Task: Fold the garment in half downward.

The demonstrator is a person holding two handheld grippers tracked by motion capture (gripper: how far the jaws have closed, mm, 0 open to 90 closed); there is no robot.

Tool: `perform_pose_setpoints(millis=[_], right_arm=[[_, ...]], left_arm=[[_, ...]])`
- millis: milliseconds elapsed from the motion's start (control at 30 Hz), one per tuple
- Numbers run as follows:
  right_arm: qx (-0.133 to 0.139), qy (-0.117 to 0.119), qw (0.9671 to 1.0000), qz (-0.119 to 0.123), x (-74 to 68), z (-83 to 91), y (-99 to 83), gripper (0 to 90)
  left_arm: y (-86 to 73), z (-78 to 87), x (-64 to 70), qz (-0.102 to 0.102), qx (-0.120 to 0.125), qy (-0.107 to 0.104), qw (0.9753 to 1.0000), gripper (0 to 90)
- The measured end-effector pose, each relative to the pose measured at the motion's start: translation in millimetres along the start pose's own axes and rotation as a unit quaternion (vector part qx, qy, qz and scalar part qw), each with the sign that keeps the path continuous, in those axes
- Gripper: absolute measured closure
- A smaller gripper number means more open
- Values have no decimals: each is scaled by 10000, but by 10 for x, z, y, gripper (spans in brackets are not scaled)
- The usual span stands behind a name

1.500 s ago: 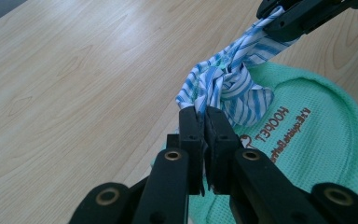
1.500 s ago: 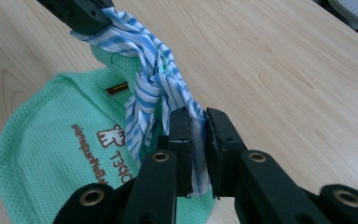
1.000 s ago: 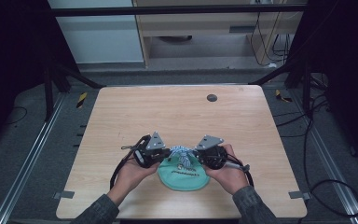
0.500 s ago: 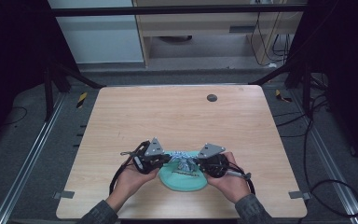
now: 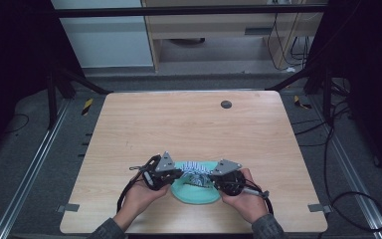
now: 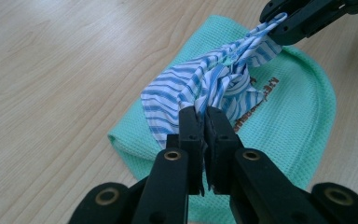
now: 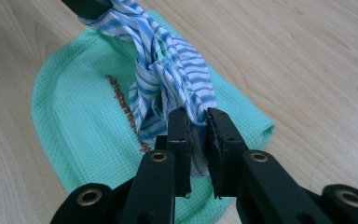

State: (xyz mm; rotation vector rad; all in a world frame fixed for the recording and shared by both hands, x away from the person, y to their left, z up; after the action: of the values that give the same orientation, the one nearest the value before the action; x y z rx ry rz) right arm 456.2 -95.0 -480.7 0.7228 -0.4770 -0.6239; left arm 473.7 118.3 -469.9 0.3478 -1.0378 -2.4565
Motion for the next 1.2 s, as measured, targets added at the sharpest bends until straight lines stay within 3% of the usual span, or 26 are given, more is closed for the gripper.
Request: perform_pose_setpoints(millis=[533, 1200], right_arm=[[-104, 46, 9999, 10, -48, -5, -132, 796], [-258, 234, 9992, 180, -133, -12, -180, 880]], left_arm=[[-104, -37, 71, -36, -100, -69, 9999, 863], [-276, -94, 122, 23, -209, -173, 9996, 867]])
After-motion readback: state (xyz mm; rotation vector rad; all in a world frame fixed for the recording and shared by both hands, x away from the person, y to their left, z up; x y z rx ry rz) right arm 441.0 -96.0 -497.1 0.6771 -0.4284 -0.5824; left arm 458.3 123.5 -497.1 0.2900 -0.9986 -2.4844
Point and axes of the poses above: each handheld gripper's, and its own axes: z roughly backward along the jaws, y roughly out of its top, x roughly to its right, the point moved 3 cm from there along -z, roughly forward along the jaws, and after that the axes turned 2 degrees about -y, right-handed, at the moved point
